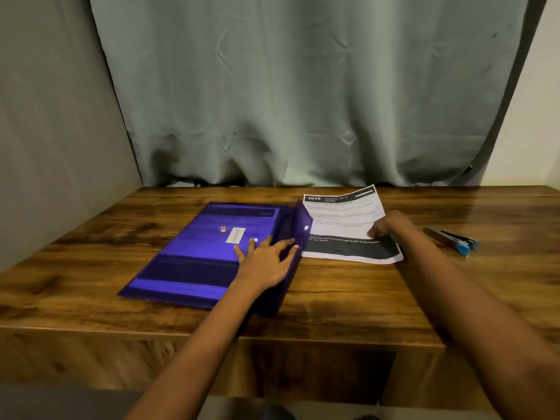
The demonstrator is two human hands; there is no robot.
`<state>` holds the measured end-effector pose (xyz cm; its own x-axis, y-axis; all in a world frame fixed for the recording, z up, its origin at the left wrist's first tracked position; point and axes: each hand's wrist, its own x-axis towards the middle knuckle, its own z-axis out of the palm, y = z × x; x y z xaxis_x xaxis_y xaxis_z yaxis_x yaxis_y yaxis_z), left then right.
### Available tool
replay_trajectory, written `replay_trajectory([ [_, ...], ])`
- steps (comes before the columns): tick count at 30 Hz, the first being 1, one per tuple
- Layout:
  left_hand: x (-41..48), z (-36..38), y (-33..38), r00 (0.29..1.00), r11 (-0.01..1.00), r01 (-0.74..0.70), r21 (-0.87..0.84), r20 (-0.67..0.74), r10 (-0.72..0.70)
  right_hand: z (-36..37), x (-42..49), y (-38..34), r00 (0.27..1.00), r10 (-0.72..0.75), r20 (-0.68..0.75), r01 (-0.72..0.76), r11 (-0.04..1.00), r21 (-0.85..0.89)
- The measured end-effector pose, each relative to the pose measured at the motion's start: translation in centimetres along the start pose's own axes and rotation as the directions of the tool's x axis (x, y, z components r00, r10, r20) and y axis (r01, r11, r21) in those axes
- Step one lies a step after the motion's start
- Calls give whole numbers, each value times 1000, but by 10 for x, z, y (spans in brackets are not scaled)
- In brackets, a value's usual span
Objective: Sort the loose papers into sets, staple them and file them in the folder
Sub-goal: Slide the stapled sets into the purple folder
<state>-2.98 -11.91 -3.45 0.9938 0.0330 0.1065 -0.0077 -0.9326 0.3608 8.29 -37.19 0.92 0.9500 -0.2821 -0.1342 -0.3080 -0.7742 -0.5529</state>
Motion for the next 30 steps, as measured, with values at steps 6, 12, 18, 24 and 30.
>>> replay_trajectory([
  [6,-3,5,7,999,982,26,188,29,-32,-2,5,9,981,0,-192,51,964,259],
  [12,-2,7,18,995,973,79,218,46,-91,-27,-1,8,933,-44,-358,235,827,511],
  [18,0,11,32,988,966,145,215,21,-153,-35,-10,-2,885,-49,-464,336,756,561],
  [24,1,14,35,985,970,167,177,0,-170,-31,-12,-4,811,73,-580,405,645,648],
  [30,3,14,33,987,983,159,89,-11,-159,-5,-20,-4,881,59,-470,328,641,694],
])
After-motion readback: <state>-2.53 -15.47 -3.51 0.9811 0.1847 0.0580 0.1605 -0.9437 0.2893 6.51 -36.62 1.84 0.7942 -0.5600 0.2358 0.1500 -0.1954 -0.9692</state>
